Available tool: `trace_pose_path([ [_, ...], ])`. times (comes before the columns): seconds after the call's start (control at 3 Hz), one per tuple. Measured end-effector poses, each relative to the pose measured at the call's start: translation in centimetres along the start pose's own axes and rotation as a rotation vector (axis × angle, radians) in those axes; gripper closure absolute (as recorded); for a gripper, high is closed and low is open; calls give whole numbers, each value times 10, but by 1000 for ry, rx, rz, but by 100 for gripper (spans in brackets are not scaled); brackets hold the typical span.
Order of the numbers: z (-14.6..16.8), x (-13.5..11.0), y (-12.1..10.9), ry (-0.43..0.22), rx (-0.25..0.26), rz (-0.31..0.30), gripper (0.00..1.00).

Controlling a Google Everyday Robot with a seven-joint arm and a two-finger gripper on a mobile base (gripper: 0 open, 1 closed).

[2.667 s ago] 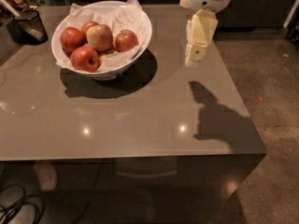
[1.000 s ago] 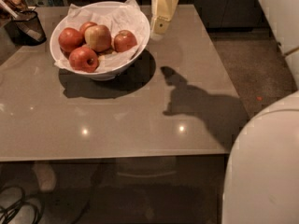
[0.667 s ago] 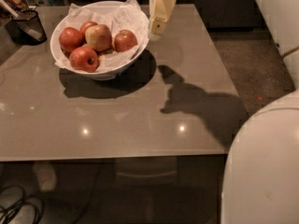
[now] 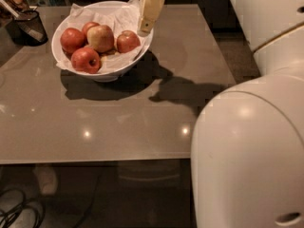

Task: Pick apple from white bowl

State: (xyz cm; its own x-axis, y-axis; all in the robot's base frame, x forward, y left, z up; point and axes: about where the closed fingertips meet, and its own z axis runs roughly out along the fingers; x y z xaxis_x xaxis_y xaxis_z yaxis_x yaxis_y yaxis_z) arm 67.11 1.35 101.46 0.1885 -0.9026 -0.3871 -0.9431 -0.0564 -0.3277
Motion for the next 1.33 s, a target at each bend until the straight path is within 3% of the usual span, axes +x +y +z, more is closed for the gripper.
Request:
trace_pose_path([
  [0.33,10,-3,-9,-14,-9,5,21],
  [0.67,19,-4,-15,-25,-19,20,16],
  [1.0,32,-5,-20,-25,-35,39,28],
  [1.33,42,-6,-23,-27,-50,57,28],
])
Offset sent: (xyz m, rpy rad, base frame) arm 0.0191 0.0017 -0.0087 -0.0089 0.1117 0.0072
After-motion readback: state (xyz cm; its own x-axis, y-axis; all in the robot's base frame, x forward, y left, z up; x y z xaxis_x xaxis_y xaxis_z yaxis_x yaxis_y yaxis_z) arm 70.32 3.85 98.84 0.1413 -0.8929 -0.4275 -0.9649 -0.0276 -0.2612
